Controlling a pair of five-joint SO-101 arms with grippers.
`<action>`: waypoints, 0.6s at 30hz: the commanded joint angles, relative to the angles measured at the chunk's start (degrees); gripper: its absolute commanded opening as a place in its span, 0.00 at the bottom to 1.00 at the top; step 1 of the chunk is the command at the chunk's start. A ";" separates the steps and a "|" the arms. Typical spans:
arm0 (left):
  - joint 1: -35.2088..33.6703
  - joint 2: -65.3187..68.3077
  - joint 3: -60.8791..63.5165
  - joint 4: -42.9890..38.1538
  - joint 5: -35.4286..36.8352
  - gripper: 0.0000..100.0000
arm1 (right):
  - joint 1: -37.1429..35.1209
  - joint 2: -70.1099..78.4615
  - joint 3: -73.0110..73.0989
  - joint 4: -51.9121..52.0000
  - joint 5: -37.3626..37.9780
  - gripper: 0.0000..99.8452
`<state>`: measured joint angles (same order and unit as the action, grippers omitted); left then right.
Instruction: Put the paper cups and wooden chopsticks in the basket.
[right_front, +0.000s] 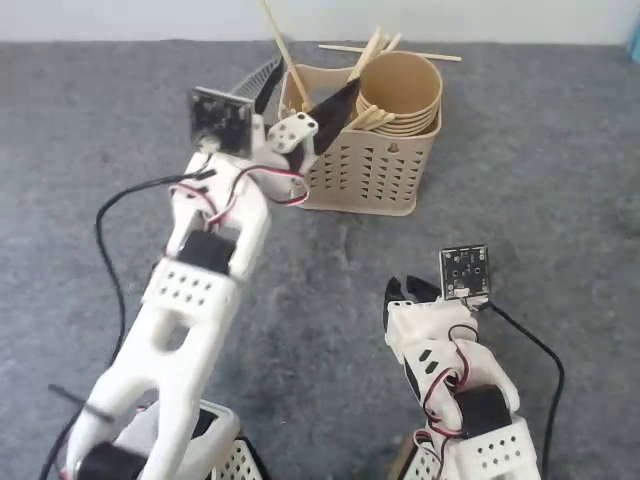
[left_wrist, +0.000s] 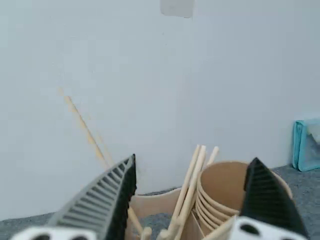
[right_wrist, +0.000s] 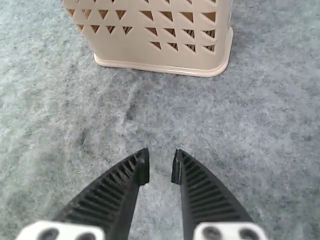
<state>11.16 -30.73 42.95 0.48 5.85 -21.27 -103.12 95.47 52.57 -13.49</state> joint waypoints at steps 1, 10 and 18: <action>-1.76 -14.33 6.20 1.49 1.49 0.33 | -0.31 -0.75 1.05 -1.36 0.79 0.08; -5.63 -45.01 31.43 1.93 7.30 0.18 | -0.31 -0.75 1.05 -1.36 0.79 0.08; -13.80 -67.78 50.59 1.93 9.41 0.01 | 0.66 -0.75 1.05 -2.51 0.79 0.08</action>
<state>1.23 -87.96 86.46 2.33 13.67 -21.27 -103.12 95.47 51.52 -13.49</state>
